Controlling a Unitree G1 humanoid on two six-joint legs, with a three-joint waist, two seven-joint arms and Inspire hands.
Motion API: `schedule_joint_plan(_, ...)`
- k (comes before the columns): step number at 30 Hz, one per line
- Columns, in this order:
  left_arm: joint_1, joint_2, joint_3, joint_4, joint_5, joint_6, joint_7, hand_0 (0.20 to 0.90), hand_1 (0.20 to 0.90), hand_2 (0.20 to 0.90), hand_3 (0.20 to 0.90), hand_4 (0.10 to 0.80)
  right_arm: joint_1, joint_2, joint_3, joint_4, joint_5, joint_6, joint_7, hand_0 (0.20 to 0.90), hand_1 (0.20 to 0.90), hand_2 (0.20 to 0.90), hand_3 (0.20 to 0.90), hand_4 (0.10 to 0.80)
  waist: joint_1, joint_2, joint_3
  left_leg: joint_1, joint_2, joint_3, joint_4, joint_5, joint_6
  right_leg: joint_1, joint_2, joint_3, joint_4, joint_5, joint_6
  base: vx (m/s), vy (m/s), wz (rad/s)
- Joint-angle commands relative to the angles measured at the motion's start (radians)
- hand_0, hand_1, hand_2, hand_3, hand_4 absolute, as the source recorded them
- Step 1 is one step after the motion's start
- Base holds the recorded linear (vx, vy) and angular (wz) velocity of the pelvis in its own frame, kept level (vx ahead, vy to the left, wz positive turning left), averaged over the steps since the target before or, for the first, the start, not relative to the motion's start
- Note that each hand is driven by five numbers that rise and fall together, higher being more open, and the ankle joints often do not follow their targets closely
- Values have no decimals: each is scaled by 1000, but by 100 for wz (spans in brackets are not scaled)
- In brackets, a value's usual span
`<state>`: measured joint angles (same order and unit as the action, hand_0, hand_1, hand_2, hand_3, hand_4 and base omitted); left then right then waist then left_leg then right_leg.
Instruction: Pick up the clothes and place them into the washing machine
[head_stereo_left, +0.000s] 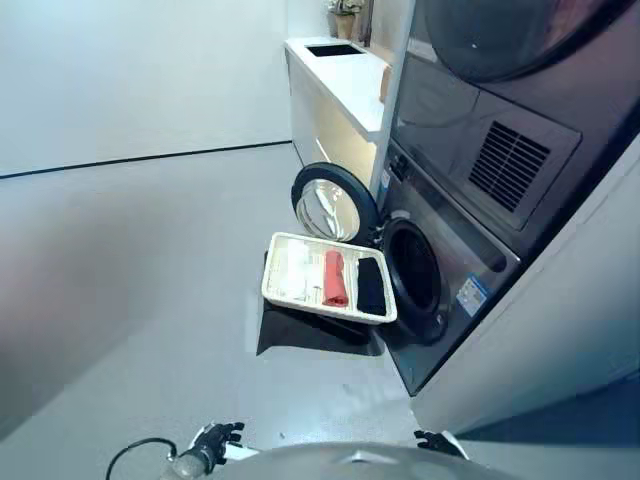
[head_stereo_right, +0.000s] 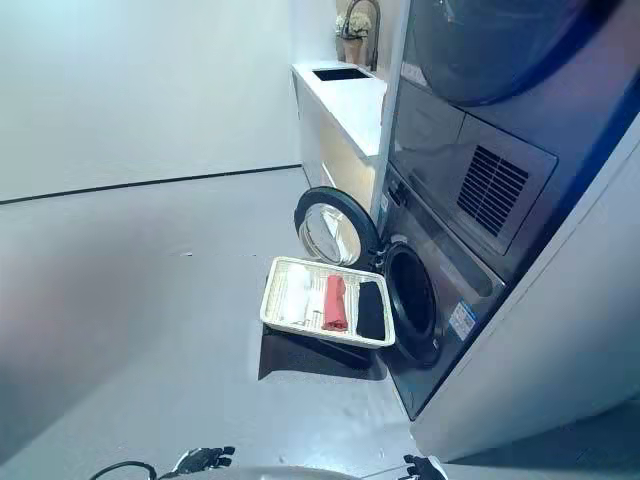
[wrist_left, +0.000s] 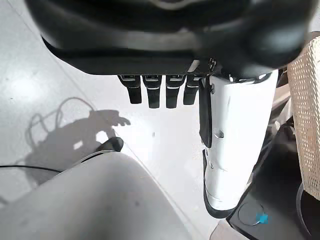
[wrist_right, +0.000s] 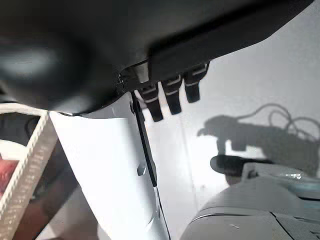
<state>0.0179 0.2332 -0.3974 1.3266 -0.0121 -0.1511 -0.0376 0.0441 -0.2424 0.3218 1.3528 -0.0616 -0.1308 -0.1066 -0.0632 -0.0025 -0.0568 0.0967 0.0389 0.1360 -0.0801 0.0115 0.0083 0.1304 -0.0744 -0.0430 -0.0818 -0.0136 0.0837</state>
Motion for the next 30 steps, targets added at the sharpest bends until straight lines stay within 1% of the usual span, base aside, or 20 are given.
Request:
schedule_joint_plan(1, -68, -43, 4, 48, 6, -37, -3, 900, 900, 900, 900, 800, -25, -24, 32, 63, -6, -9, 9, 900, 900, 900, 900, 800, 19, -13, 12, -5, -29, -37, -7, -31, -48, -48, 4, -32, -6, 62, 30, 0, 0, 0)
schedule_joint_plan(21, -65, -46, 19, 58, -9, -29, -7, 900, 900, 900, 900, 800, -23, -23, 32, 63, -8, -6, 16, 900, 900, 900, 900, 800, 22, -15, 15, -10, -30, -36, -7, -32, -46, -53, 1, -28, -6, 64, 32, 0, 0, 0)
schedule_joint_plan(30, -72, -44, 24, 52, -17, -26, 0, 900, 900, 900, 900, 800, -26, -31, 28, 51, -5, -1, 17, 900, 900, 900, 900, 800, 21, -17, 26, -22, -43, -31, -7, -33, -31, -72, -9, -13, -3, 73, 39, -5, 25, -2)
